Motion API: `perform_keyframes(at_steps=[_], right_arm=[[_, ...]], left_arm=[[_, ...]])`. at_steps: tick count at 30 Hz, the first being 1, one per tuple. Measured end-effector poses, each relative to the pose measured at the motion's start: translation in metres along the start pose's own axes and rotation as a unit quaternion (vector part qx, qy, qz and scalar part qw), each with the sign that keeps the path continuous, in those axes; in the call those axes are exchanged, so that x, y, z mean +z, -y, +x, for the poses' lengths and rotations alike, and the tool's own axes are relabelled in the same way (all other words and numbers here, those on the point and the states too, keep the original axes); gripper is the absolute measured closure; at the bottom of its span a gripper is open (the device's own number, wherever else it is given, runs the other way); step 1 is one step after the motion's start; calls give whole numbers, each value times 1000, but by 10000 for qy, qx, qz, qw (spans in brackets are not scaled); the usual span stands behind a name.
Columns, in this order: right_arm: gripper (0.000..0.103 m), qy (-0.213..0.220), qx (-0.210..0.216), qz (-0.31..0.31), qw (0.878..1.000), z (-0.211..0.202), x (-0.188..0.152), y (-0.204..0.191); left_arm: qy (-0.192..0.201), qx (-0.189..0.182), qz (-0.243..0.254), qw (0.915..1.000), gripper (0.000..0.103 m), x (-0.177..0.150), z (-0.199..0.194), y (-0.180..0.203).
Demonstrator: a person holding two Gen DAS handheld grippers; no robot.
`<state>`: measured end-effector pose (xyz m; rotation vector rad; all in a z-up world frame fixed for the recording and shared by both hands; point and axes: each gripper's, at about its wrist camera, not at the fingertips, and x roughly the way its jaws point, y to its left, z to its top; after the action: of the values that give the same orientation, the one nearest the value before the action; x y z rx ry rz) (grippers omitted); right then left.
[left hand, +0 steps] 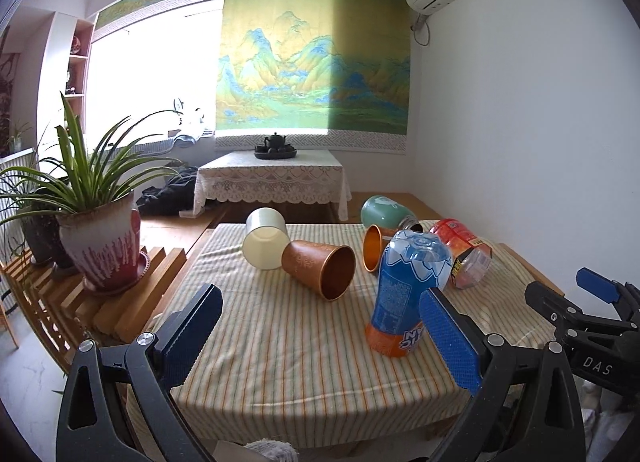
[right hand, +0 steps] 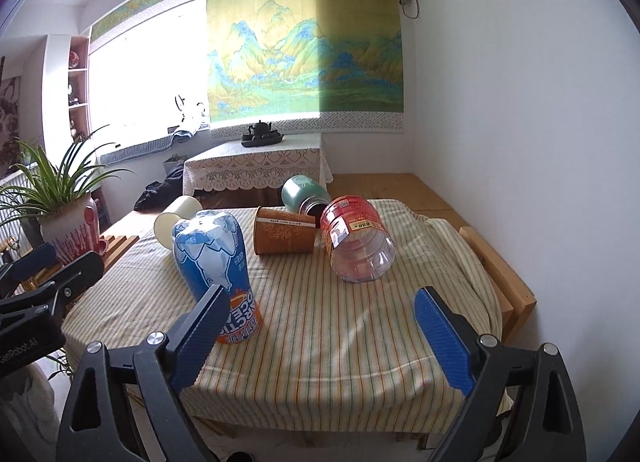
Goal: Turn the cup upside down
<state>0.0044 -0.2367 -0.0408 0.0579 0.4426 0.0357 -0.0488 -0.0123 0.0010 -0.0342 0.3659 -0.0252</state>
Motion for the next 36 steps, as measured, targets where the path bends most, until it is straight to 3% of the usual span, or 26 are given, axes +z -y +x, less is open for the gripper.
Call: perform_keyframes(at_steps=[18,36], right_arm=[[8,434,-335,30,9985,-22,-7,-4],[5,454,-316,69,9984,-23,-4,-3]], left_arm=[[193,375,-104,9991,2,-4,-21,-9],[231,348,-57,9991,2,1,-20,-3]])
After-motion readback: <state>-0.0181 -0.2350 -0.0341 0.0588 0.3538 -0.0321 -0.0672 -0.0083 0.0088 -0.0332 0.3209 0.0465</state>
